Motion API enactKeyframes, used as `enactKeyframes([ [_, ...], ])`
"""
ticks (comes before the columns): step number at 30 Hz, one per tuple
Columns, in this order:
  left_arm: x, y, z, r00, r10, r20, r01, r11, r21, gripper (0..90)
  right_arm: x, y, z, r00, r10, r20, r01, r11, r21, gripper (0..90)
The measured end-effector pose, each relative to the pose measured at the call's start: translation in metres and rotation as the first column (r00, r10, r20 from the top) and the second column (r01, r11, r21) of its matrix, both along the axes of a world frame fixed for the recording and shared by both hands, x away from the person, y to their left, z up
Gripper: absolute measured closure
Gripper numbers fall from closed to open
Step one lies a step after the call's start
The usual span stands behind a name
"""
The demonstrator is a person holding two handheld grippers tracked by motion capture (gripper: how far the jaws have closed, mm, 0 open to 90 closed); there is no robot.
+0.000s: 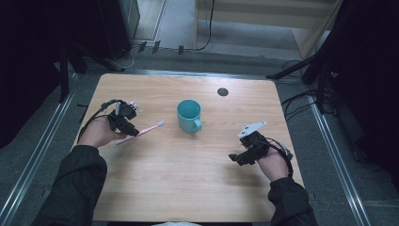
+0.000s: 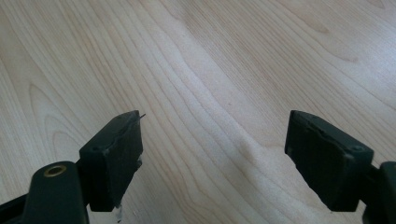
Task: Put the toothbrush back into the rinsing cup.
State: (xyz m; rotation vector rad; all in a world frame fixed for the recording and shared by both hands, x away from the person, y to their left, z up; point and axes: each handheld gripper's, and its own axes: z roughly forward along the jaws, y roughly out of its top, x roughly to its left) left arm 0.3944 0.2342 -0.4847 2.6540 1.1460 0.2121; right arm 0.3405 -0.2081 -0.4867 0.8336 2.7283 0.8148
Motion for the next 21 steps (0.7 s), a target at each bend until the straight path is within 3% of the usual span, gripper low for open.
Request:
enactKeyframes([
  [9, 0.006, -0.005, -0.007, 0.9989, -0.033, -0.034, 0.034, 0.9988, 0.034, 64.6, 0.000, 0.001, -0.001, 0.9999, 0.011, -0.006, -0.011, 1.000, -0.007, 19.5],
  [13, 0.007, -0.004, -0.009, 0.9989, -0.034, -0.033, 0.035, 0.9990, 0.029, 66.1, -0.001, 0.002, -0.002, 0.9999, 0.011, -0.010, -0.011, 1.000, -0.015, 19.5],
  [16, 0.008, -0.005, -0.012, 0.9978, -0.047, -0.048, 0.049, 0.9975, 0.051, 66.7, -0.001, 0.003, -0.002, 0.9998, 0.013, -0.013, -0.013, 1.000, -0.017, 19.5],
  [17, 0.008, -0.005, -0.013, 0.9967, -0.061, -0.053, 0.065, 0.9943, 0.084, 66.8, -0.001, 0.003, -0.002, 0.9998, 0.013, -0.013, -0.014, 1.000, -0.018, 19.5],
  [21, 0.009, -0.006, -0.013, 0.9977, -0.053, -0.044, 0.056, 0.9957, 0.074, 66.8, -0.001, 0.003, -0.003, 0.9998, 0.014, -0.015, -0.014, 1.000, -0.022, 19.5],
])
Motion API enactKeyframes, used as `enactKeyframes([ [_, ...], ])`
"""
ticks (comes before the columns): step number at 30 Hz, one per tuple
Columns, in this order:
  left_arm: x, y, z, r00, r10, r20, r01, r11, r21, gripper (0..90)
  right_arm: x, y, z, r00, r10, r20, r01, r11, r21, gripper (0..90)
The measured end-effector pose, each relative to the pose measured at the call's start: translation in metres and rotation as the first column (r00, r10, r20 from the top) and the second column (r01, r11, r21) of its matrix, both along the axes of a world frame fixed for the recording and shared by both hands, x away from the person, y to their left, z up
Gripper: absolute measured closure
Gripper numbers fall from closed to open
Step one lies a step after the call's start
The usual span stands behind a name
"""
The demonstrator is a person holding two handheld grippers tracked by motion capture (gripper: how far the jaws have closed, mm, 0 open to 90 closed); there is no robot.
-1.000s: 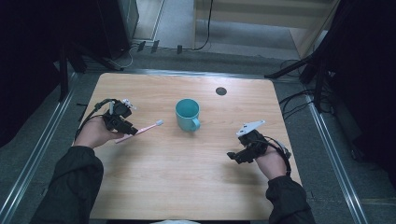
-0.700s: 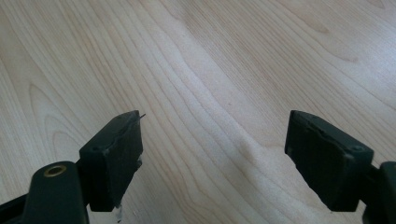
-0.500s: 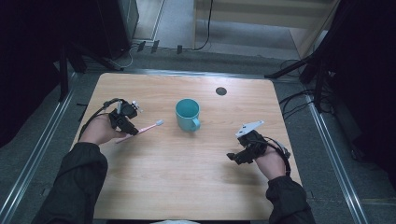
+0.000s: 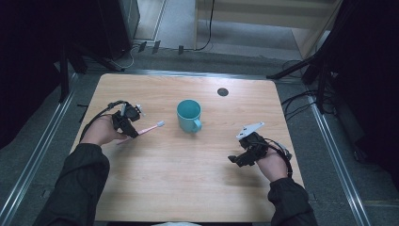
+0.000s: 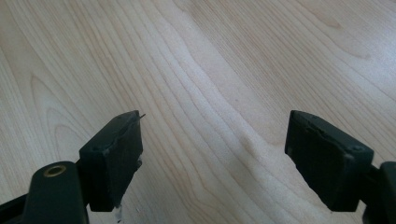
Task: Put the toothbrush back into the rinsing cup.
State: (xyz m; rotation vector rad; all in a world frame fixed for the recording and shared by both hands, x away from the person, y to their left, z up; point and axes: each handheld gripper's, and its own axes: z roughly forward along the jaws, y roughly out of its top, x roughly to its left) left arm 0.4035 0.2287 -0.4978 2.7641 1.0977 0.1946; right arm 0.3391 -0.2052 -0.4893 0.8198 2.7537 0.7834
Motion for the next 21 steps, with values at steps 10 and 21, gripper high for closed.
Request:
enactKeyframes([
  [10, 0.0050, -0.0043, -0.0039, 0.9996, -0.023, -0.017, 0.023, 0.9994, 0.026, 66.8, -0.0022, -0.0005, -0.0009, 1.0000, 0.000, -0.007, -0.001, 1.000, -0.007, 19.5],
  [21, 0.0082, -0.0065, -0.0074, 0.9987, -0.035, -0.036, 0.037, 0.9979, 0.053, 66.7, -0.0055, -0.0049, -0.0017, 1.0000, -0.002, -0.006, 0.002, 1.000, -0.010, 19.5],
])
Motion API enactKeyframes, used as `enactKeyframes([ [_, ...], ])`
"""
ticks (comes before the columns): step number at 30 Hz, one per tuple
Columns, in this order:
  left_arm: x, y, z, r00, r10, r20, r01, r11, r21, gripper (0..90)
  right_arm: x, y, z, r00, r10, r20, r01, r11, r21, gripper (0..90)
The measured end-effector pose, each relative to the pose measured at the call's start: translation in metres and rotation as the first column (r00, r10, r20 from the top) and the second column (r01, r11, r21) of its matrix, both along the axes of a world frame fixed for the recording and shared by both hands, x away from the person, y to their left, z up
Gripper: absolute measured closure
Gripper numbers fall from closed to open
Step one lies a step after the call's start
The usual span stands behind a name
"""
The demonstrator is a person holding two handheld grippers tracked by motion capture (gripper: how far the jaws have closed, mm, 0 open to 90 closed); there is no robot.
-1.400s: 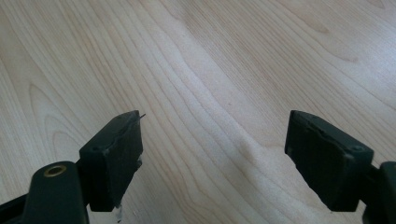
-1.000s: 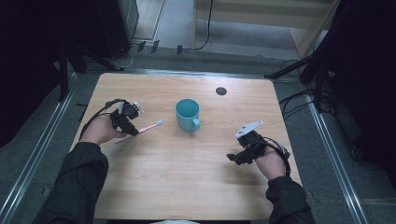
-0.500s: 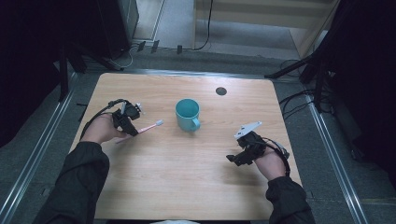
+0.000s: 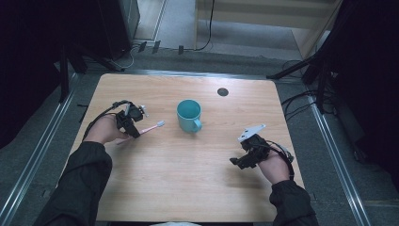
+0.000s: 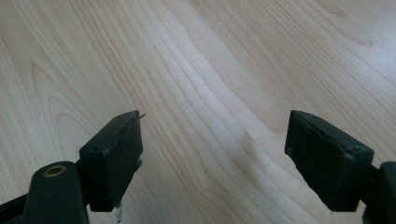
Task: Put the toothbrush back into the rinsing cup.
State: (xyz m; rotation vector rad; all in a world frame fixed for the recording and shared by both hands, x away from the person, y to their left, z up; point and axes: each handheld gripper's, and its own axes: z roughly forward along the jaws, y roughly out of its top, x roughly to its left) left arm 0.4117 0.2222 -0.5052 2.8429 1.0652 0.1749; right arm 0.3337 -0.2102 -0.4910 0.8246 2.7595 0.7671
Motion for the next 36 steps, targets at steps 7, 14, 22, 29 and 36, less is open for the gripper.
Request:
enactKeyframes([
  [7, 0.0007, 0.0003, 0.0000, 0.9999, -0.003, -0.015, 0.003, 0.9999, -0.013, 72.4, -0.0007, 0.0010, -0.0010, 0.9999, -0.001, -0.011, 0.000, 1.000, -0.003, 19.5],
  [14, 0.0024, 0.0021, 0.0001, 0.9992, 0.004, -0.041, -0.005, 0.9994, -0.033, 77.1, -0.0009, 0.0024, -0.0022, 0.9998, 0.013, -0.014, -0.013, 1.000, -0.011, 19.5],
  [22, 0.0032, 0.0012, 0.0001, 0.9982, 0.036, -0.048, -0.038, 0.9988, -0.030, 77.8, -0.0016, 0.0023, -0.0018, 0.9998, 0.009, -0.015, -0.009, 1.000, -0.013, 19.5],
  [29, 0.0040, 0.0015, 0.0005, 0.9969, 0.048, -0.061, -0.050, 0.9981, -0.035, 78.2, -0.0016, 0.0012, -0.0018, 0.9998, 0.012, -0.016, -0.012, 1.000, -0.010, 19.5],
  [36, 0.0047, 0.0031, 0.0009, 0.9954, 0.069, -0.067, -0.071, 0.9968, -0.037, 78.4, -0.0015, 0.0019, -0.0020, 0.9998, 0.011, -0.018, -0.011, 1.000, -0.013, 19.5],
])
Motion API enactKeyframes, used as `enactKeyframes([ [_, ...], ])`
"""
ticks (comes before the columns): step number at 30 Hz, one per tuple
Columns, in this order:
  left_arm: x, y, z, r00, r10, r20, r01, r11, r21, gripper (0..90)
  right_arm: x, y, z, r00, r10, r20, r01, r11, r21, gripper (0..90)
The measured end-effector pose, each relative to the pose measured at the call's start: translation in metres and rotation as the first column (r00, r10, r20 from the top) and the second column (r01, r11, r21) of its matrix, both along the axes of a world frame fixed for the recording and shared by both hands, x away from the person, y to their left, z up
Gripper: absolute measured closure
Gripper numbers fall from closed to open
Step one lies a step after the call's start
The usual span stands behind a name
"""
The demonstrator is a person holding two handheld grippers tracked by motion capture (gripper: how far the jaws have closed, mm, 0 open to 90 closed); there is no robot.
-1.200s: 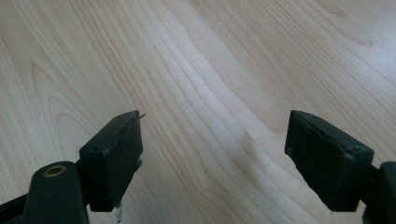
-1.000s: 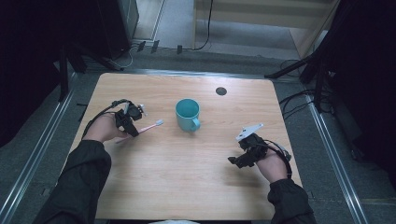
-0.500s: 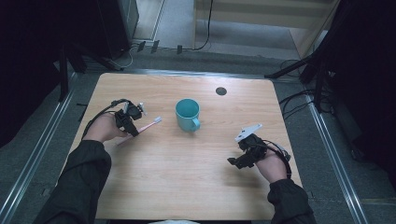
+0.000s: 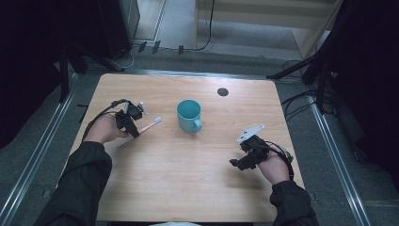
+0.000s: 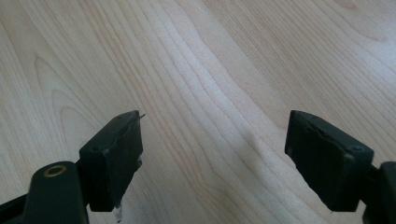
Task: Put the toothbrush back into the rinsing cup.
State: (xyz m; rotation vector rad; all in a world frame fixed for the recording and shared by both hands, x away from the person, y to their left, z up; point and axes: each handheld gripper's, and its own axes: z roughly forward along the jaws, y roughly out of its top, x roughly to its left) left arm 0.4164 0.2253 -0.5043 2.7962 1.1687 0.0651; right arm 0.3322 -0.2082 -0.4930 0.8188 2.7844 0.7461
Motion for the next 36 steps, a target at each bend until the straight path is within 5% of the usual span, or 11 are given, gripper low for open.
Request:
enactKeyframes([
  [8, -0.002, 0.002, 0.006, 1.0000, -0.004, 0.002, 0.004, 0.9989, -0.046, 78.4, 0.000, 0.000, 0.000, 1.0000, 0.003, -0.001, -0.003, 1.000, -0.004, 19.5],
  [16, -0.006, 0.005, 0.019, 0.9987, 0.015, 0.049, -0.010, 0.9952, -0.098, 78.4, 0.000, 0.001, -0.001, 1.0000, 0.009, -0.001, -0.009, 1.000, -0.006, 19.5],
  [25, -0.011, 0.014, 0.039, 0.9911, 0.062, 0.118, -0.032, 0.9717, -0.234, 78.4, 0.000, 0.002, -0.001, 0.9999, 0.013, -0.003, -0.013, 1.000, -0.007, 19.5],
  [29, -0.014, 0.016, 0.045, 0.9841, 0.088, 0.155, -0.047, 0.9666, -0.252, 78.4, 0.000, 0.002, -0.001, 0.9999, 0.015, -0.005, -0.015, 1.000, -0.008, 19.5],
  [33, -0.016, 0.020, 0.052, 0.9792, 0.097, 0.178, -0.039, 0.9514, -0.305, 78.4, 0.001, 0.003, -0.001, 0.9999, 0.015, -0.004, -0.015, 1.000, -0.007, 19.5],
  [36, -0.018, 0.020, 0.056, 0.9755, 0.101, 0.195, -0.034, 0.9470, -0.319, 78.4, 0.001, 0.003, -0.001, 0.9998, 0.018, -0.005, -0.018, 1.000, -0.009, 19.5],
])
